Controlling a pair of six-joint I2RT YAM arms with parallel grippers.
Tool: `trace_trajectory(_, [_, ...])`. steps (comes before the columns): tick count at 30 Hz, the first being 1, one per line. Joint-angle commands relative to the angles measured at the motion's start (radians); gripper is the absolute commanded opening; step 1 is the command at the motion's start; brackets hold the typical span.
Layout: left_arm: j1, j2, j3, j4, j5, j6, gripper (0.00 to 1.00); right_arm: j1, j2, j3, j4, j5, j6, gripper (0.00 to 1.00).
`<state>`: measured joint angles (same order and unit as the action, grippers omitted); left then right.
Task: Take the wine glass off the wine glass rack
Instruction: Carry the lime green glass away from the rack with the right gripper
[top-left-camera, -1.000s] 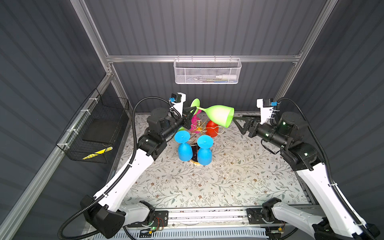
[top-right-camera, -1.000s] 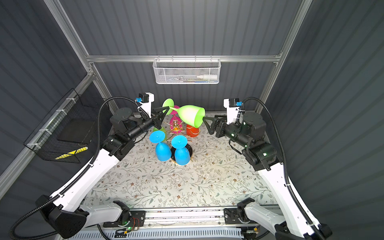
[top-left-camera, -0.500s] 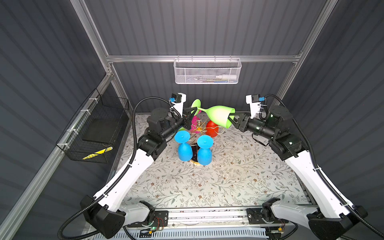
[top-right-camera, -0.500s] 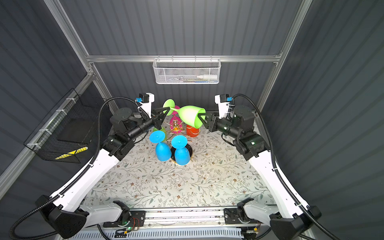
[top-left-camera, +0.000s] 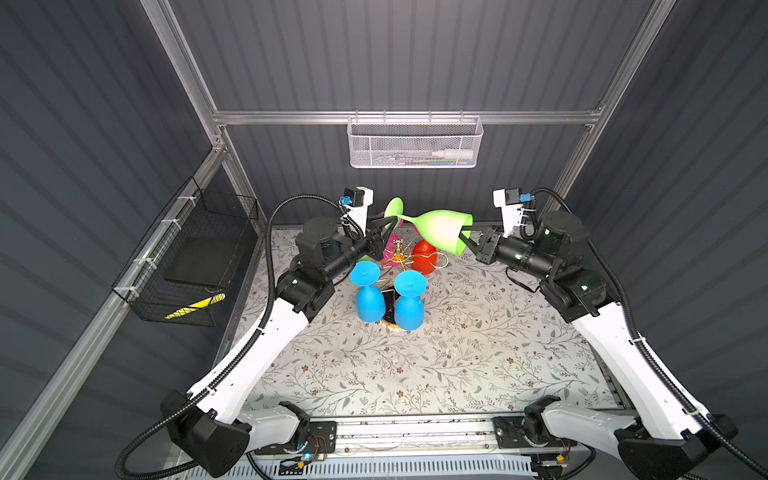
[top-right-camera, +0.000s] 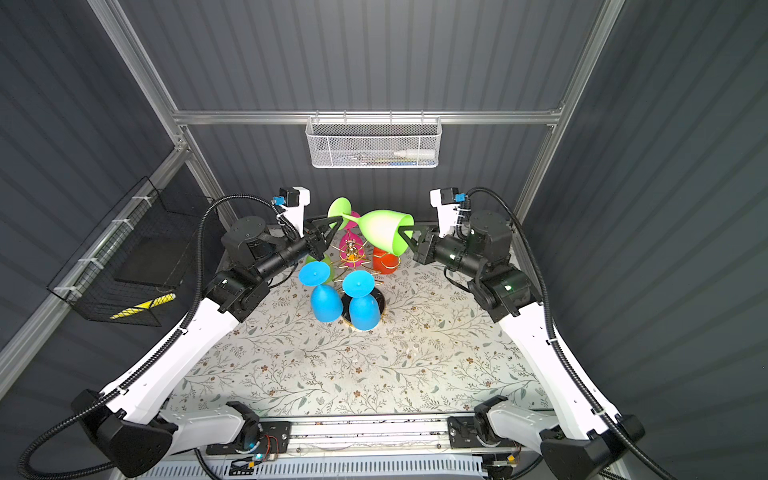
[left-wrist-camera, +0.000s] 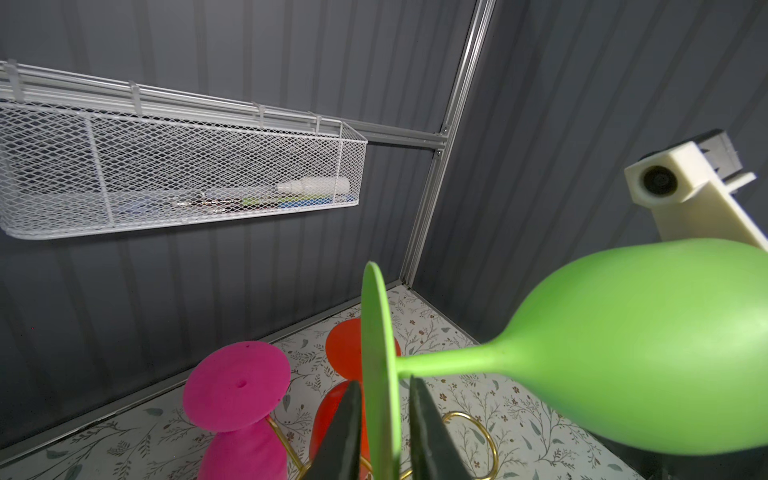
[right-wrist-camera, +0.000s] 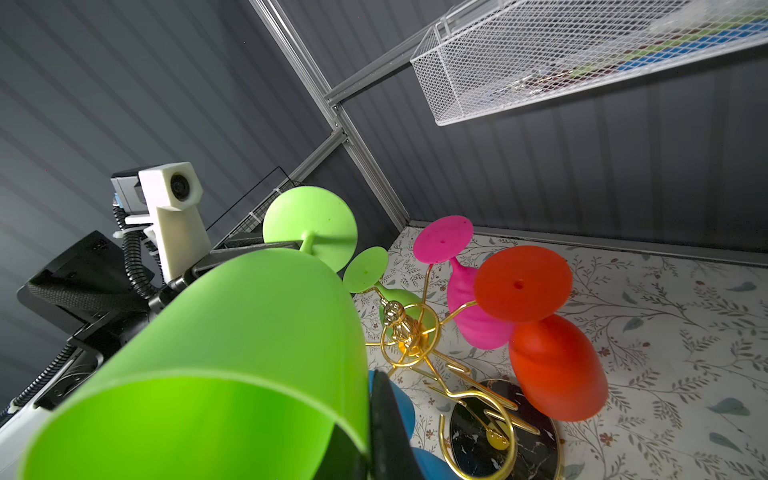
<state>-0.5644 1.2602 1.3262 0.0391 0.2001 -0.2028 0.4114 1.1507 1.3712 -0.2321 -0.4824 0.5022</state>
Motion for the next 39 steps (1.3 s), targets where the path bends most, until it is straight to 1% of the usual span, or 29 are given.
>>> trace_trajectory(1, [-0.003,-0.034,-0.019,0.040,-0.024,-0.003,0.33,-0.011,-0.025,0.045,0.004,0.038,-0.006,0.00])
trace_trajectory(5, [-0.003,-0.055,-0.036,0.044,-0.064,0.009,0.51,-0.049,-0.077,0.078,-0.085,0.119,-0.069,0.00])
trace_trajectory(6, [-0.003,-0.065,-0.043,0.045,-0.078,0.016,0.58,-0.066,-0.086,0.087,-0.117,0.135,-0.085,0.00])
trace_trajectory(7, [-0.003,-0.076,-0.054,0.046,-0.095,0.024,0.62,-0.086,-0.095,0.094,-0.145,0.173,-0.096,0.00])
trace_trajectory(9, [-0.003,-0.099,-0.073,0.053,-0.132,0.042,0.70,-0.128,-0.107,0.111,-0.221,0.197,-0.118,0.00])
trace_trajectory(12, [-0.002,-0.139,-0.107,0.056,-0.195,0.118,0.75,-0.196,-0.086,0.182,-0.363,0.224,-0.169,0.00])
trace_trajectory(15, [-0.002,-0.178,-0.135,0.054,-0.298,0.158,0.82,-0.207,-0.013,0.294,-0.524,0.329,-0.262,0.01])
trace_trajectory(17, [-0.002,-0.206,-0.156,0.070,-0.353,0.154,0.84,-0.210,0.050,0.354,-0.600,0.381,-0.309,0.02])
trace_trajectory(21, [-0.002,-0.264,-0.204,0.102,-0.415,0.138,0.87,-0.210,0.175,0.433,-0.701,0.456,-0.375,0.01])
trace_trajectory(26, [-0.002,-0.314,-0.240,0.090,-0.438,0.145,0.91,-0.212,0.334,0.506,-0.748,0.521,-0.417,0.01])
trace_trajectory(30, [-0.002,-0.354,-0.256,0.070,-0.449,0.162,0.93,-0.212,0.477,0.601,-0.798,0.536,-0.445,0.00])
trace_trajectory(35, [-0.002,-0.419,-0.304,0.067,-0.453,0.187,0.94,-0.212,0.680,0.770,-0.900,0.521,-0.467,0.00])
trace_trajectory(39, [-0.002,-0.460,-0.338,0.055,-0.494,0.184,0.94,-0.212,0.803,0.874,-0.930,0.506,-0.472,0.00])
